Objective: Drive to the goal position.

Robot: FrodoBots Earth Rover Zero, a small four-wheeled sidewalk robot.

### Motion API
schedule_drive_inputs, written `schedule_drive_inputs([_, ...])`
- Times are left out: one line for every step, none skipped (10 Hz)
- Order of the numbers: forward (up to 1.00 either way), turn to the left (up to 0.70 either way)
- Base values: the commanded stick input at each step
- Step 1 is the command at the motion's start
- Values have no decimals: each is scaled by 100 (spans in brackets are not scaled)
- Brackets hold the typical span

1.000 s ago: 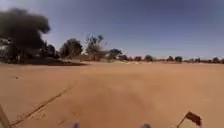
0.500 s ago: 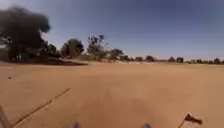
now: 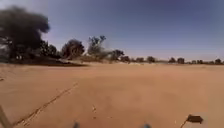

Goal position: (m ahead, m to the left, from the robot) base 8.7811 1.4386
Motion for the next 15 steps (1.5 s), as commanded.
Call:
schedule_drive_inputs([70,0])
schedule_drive_inputs([70,0])
schedule_drive_inputs([70,0])
schedule_drive_inputs([70,0])
schedule_drive_inputs([70,0])
schedule_drive_inputs([70,0])
schedule_drive_inputs([70,0])
schedule_drive_inputs([70,0])
schedule_drive_inputs([70,0])
schedule_drive_inputs([70,0])
schedule_drive_inputs([70,0])
schedule_drive_inputs([70,0])
schedule_drive_inputs([70,0])
schedule_drive_inputs([70,0])
schedule_drive_inputs([70,0])
